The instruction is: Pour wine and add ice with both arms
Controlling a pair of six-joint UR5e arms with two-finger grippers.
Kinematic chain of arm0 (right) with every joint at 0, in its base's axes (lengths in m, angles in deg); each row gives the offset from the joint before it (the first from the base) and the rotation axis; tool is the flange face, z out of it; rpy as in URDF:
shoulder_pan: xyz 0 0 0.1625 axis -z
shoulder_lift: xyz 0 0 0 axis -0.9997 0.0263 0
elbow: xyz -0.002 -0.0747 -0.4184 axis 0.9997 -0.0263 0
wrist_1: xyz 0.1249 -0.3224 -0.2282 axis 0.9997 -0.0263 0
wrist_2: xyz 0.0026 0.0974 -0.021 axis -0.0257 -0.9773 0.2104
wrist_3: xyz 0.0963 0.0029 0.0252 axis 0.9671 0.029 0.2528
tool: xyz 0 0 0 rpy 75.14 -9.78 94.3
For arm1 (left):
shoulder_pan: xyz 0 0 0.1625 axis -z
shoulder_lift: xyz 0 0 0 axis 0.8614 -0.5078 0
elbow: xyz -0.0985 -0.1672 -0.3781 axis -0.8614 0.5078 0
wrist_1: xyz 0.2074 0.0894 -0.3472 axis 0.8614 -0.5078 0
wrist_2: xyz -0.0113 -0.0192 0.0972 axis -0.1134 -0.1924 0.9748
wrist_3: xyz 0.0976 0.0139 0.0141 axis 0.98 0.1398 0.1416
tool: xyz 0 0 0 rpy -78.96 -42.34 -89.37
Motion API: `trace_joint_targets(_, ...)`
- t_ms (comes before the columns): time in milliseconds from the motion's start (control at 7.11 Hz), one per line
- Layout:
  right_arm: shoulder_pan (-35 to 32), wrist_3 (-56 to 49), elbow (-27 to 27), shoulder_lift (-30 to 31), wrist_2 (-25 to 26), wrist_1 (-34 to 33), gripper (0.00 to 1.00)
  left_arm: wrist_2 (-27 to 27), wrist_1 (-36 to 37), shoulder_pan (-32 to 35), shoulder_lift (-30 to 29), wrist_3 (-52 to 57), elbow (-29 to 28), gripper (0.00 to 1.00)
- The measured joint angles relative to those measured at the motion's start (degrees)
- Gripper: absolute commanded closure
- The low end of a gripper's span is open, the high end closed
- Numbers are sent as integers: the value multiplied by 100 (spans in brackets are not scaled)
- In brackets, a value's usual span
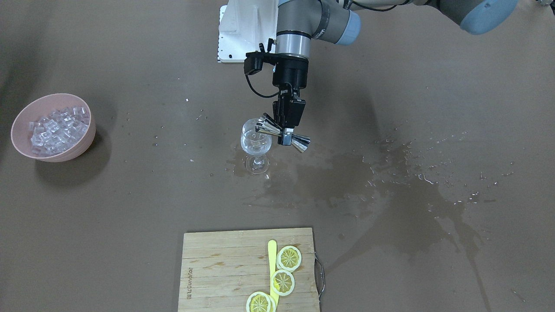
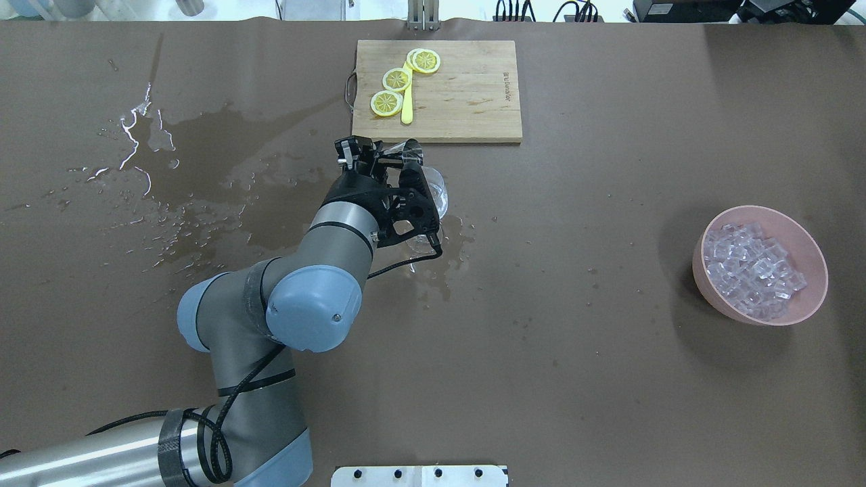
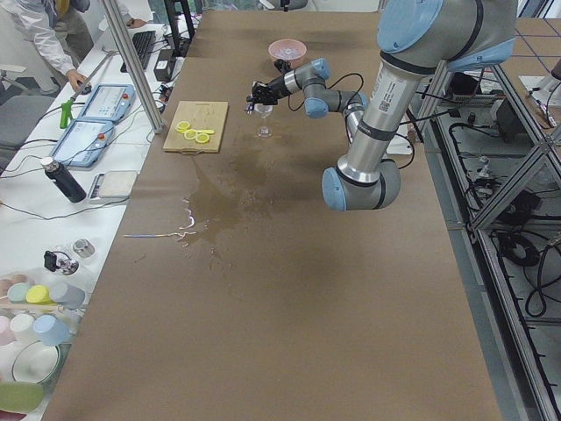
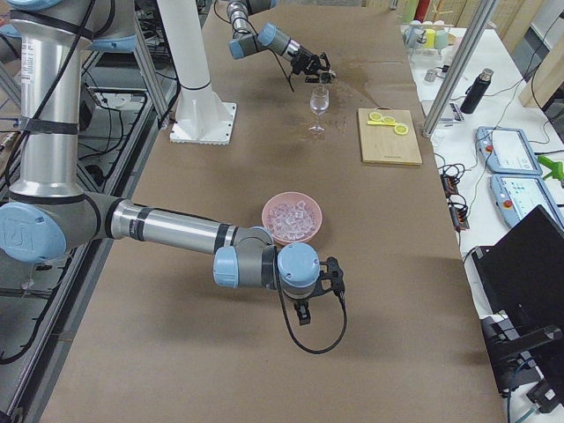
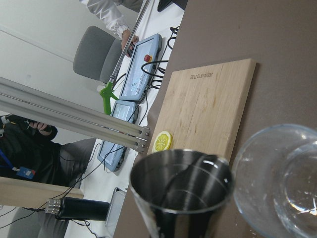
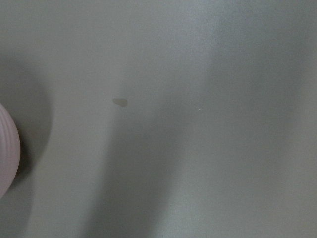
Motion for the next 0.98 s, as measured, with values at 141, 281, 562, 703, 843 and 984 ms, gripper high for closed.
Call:
trace_joint_targets(141, 0, 0, -24, 0, -10, 2, 0, 49, 99, 1, -4, 151, 10, 100)
trace_joint_targets(281, 0, 0, -45, 0, -29, 6, 0, 124, 245, -1, -7, 232, 25, 100)
trace_joint_targets(562, 0, 0, -59, 0, -61, 8, 0, 183, 427, -1, -10, 531, 135, 100)
trace_joint_targets(703, 0, 0, -71, 0, -73, 7, 0, 207, 547, -2, -10, 641, 219, 100)
trace_joint_targets(843, 0, 0, -92, 0, -84, 5, 0, 241, 706, -11, -16, 688, 273, 100)
trace_joint_targets(984, 0, 0, -125, 0, -100, 7, 0, 264, 864, -27, -32, 708, 293, 100)
